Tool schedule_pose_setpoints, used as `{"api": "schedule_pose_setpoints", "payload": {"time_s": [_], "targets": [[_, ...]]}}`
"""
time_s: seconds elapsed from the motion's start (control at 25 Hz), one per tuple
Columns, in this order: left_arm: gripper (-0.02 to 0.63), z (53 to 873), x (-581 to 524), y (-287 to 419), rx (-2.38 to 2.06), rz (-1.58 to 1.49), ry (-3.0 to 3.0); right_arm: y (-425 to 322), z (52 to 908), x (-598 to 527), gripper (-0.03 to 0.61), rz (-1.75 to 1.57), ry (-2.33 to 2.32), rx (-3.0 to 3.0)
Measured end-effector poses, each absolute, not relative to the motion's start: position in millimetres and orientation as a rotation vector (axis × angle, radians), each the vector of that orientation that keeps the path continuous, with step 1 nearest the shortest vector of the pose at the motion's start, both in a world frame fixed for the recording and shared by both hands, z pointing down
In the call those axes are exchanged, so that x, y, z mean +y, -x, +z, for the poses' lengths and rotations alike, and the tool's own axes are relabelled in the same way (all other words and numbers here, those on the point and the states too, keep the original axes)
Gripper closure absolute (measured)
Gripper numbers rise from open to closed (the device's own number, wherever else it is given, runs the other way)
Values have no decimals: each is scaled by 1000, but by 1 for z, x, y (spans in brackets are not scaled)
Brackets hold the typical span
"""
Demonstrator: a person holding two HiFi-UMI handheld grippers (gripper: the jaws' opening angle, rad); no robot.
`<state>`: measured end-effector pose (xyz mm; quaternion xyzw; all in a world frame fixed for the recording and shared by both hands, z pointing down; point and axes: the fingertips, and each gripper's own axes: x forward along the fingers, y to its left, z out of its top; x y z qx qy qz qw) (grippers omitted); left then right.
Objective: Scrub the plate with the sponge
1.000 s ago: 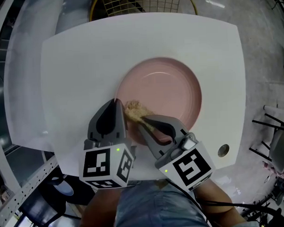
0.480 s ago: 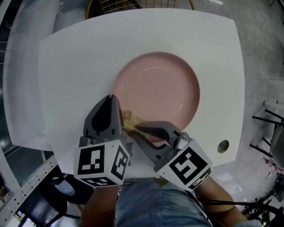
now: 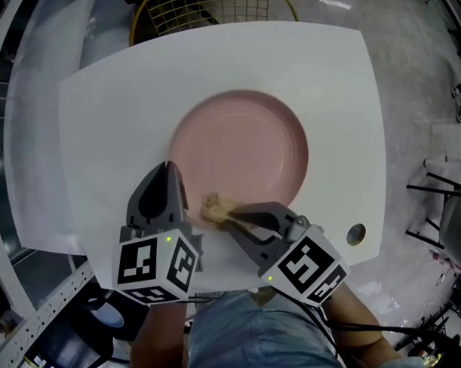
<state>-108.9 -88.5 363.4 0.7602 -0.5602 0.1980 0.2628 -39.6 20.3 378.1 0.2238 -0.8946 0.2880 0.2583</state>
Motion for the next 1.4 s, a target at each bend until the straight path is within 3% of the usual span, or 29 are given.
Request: {"api": "schedule_pose_setpoints", "payload": {"time_s": [0.64, 1.4], "targets": [[591, 356, -86, 107, -1514, 556, -2079, -29, 386, 7, 541, 691, -761, -2249], [591, 356, -91, 106, -1487, 559, -2086, -70, 382, -58, 542, 519, -1255, -2116]]}}
